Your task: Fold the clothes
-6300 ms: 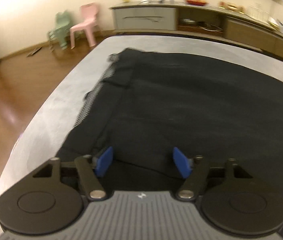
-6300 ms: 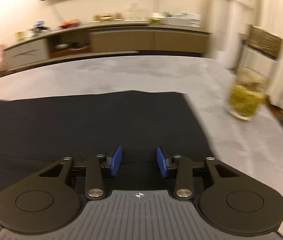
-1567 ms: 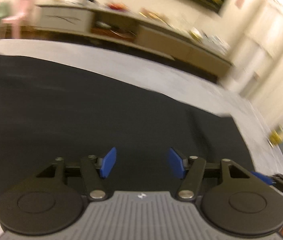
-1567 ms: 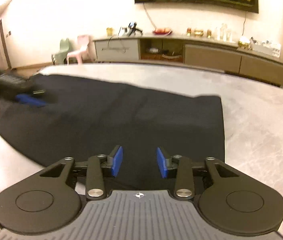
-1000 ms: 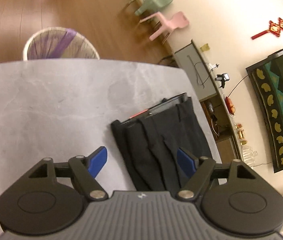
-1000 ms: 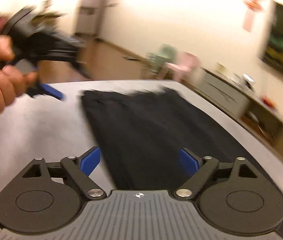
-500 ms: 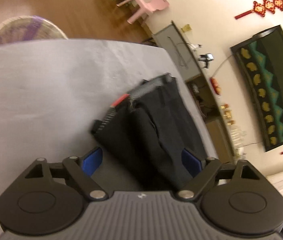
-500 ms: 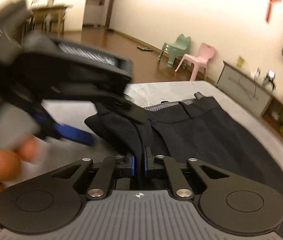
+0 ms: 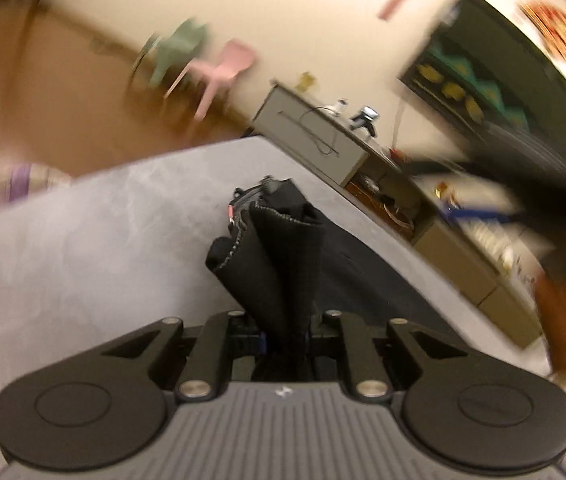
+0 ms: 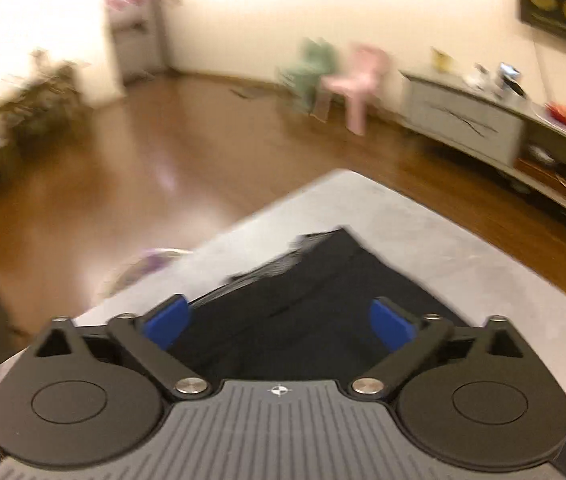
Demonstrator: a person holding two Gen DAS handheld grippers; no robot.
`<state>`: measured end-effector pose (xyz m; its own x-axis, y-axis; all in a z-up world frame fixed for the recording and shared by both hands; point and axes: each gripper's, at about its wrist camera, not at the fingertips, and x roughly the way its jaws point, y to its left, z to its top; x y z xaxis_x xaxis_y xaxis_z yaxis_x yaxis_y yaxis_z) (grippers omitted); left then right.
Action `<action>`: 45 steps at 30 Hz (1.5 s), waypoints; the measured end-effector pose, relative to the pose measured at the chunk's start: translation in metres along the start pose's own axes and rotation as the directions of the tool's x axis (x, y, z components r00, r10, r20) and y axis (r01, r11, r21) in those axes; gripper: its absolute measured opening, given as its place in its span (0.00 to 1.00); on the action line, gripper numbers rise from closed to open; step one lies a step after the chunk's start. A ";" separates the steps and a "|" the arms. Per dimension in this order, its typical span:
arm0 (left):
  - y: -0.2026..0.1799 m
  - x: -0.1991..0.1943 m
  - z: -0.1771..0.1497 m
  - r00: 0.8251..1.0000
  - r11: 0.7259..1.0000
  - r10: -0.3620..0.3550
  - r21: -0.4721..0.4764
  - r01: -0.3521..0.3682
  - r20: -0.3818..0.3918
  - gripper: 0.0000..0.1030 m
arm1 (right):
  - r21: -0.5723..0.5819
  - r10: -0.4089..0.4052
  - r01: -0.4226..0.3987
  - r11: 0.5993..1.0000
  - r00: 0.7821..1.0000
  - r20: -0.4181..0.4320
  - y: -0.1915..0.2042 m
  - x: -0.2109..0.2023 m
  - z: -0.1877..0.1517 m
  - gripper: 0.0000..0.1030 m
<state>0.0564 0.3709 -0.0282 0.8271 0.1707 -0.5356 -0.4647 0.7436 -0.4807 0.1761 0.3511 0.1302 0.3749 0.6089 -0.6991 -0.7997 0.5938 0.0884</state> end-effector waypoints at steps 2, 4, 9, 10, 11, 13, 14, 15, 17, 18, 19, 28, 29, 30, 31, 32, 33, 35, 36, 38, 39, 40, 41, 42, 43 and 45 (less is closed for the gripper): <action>-0.014 -0.003 -0.004 1.000 0.996 0.018 0.085 -0.020 0.023 0.13 | 0.012 -0.024 0.025 1.000 0.994 -0.105 0.007 0.049 0.027 0.98; -0.028 -0.006 -0.009 0.998 0.985 0.035 0.169 -0.042 0.048 0.13 | -0.017 -0.043 0.040 0.999 0.978 -0.204 0.021 0.092 0.040 0.98; -0.032 -0.010 -0.015 0.996 0.967 0.057 0.245 -0.073 0.074 0.13 | -0.142 -0.113 0.063 0.988 0.919 -0.379 0.054 0.171 0.039 0.83; -0.032 -0.010 -0.016 0.995 0.964 0.061 0.254 -0.078 0.076 0.13 | -0.159 -0.132 0.073 0.985 0.908 -0.397 0.056 0.181 0.037 0.67; -0.032 -0.011 -0.017 0.995 0.961 0.065 0.264 -0.083 0.077 0.13 | -0.177 -0.150 0.083 0.981 0.899 -0.411 0.056 0.190 0.036 0.48; -0.034 -0.017 -0.019 0.994 0.955 0.064 0.285 -0.087 0.088 0.13 | -0.205 -0.173 0.104 0.973 0.918 -0.358 0.048 0.175 0.037 0.10; -0.036 -0.020 -0.020 0.994 0.951 0.064 0.296 -0.089 0.094 0.13 | -0.195 -0.160 0.100 0.976 0.933 -0.322 0.040 0.158 0.036 0.07; -0.044 -0.027 -0.023 0.992 0.940 0.055 0.329 -0.091 0.116 0.13 | -0.186 -0.147 0.096 0.978 0.947 -0.286 0.033 0.141 0.035 0.05; -0.063 -0.041 -0.030 0.986 0.911 0.036 0.399 -0.101 0.165 0.13 | -0.150 -0.124 0.093 0.984 0.969 -0.212 0.014 0.102 0.034 0.05; -0.076 -0.048 -0.038 0.982 0.890 0.015 0.446 -0.099 0.188 0.12 | -0.114 -0.113 0.094 0.989 0.978 -0.173 0.000 0.080 0.032 0.05; -0.089 -0.055 -0.046 0.978 0.866 -0.008 0.491 -0.098 0.211 0.12 | -0.081 -0.110 0.099 0.992 0.984 -0.142 -0.013 0.060 0.027 0.05; -0.198 -0.080 -0.157 0.977 0.618 -0.182 0.786 0.029 0.107 0.15 | 0.285 -0.193 0.186 0.940 0.981 -0.003 -0.161 -0.075 -0.107 0.05; -0.201 -0.074 -0.164 0.983 0.605 -0.167 0.795 0.045 0.071 0.17 | 0.315 -0.202 0.198 0.928 0.979 -0.019 -0.176 -0.073 -0.127 0.05; -0.205 -0.068 -0.172 0.988 0.592 -0.151 0.804 0.061 0.036 0.17 | 0.343 -0.209 0.209 0.916 0.977 -0.036 -0.190 -0.070 -0.147 0.05; -0.208 -0.062 -0.179 0.991 0.579 -0.134 0.812 0.078 0.000 0.20 | 0.354 -0.212 0.216 0.910 0.976 -0.050 -0.197 -0.068 -0.160 0.05; -0.211 -0.056 -0.186 0.993 0.566 -0.117 0.819 0.095 -0.034 0.20 | 0.365 -0.214 0.223 0.904 0.975 -0.064 -0.204 -0.066 -0.174 0.05; -0.210 -0.057 -0.188 0.992 0.561 -0.118 0.821 0.105 -0.046 0.21 | 0.376 -0.217 0.230 0.898 0.973 -0.077 -0.211 -0.064 -0.188 0.05; -0.208 -0.059 -0.192 0.990 0.552 -0.122 0.824 0.127 -0.071 0.35 | 0.377 -0.235 0.247 0.893 0.969 -0.077 -0.215 -0.062 -0.200 0.05; -0.207 -0.063 -0.192 0.983 0.559 -0.151 0.811 0.172 -0.104 0.39 | 0.365 -0.254 0.265 0.893 0.964 -0.079 -0.215 -0.060 -0.203 0.05; -0.198 -0.074 -0.180 0.955 0.564 -0.234 0.775 0.284 -0.180 0.48 | 0.324 -0.304 0.321 0.890 0.947 -0.102 -0.215 -0.055 -0.205 0.05; -0.194 -0.077 -0.171 0.936 0.551 -0.276 0.762 0.339 -0.216 0.50 | 0.304 -0.331 0.349 0.886 0.937 -0.112 -0.215 -0.053 -0.206 0.05; -0.189 -0.081 -0.163 0.915 0.538 -0.318 0.747 0.391 -0.250 0.51 | 0.294 -0.367 0.384 0.876 0.923 -0.111 -0.215 -0.056 -0.205 0.06; -0.183 -0.083 -0.153 0.896 0.539 -0.359 0.725 0.428 -0.262 0.51 | 0.284 -0.401 0.415 0.864 0.910 -0.107 -0.214 -0.059 -0.205 0.06; -0.176 -0.086 -0.143 0.875 0.539 -0.399 0.703 0.465 -0.273 0.51 | 0.289 -0.417 0.420 0.860 0.906 -0.073 -0.212 -0.066 -0.203 0.06; -0.169 -0.088 -0.133 0.854 0.538 -0.437 0.679 0.499 -0.282 0.52 | 0.292 -0.413 0.405 0.867 0.910 -0.037 -0.206 -0.072 -0.200 0.06; -0.148 -0.079 -0.113 0.846 0.598 -0.457 0.610 0.521 -0.275 0.53 | 0.252 -0.354 0.349 0.902 0.935 -0.026 -0.192 -0.062 -0.200 0.06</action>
<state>0.0239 0.1741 0.0073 0.8253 -0.3728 -0.4242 0.3457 0.9274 -0.1427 0.2128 0.0939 0.0152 0.6217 0.3452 -0.7031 -0.4726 0.8812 0.0148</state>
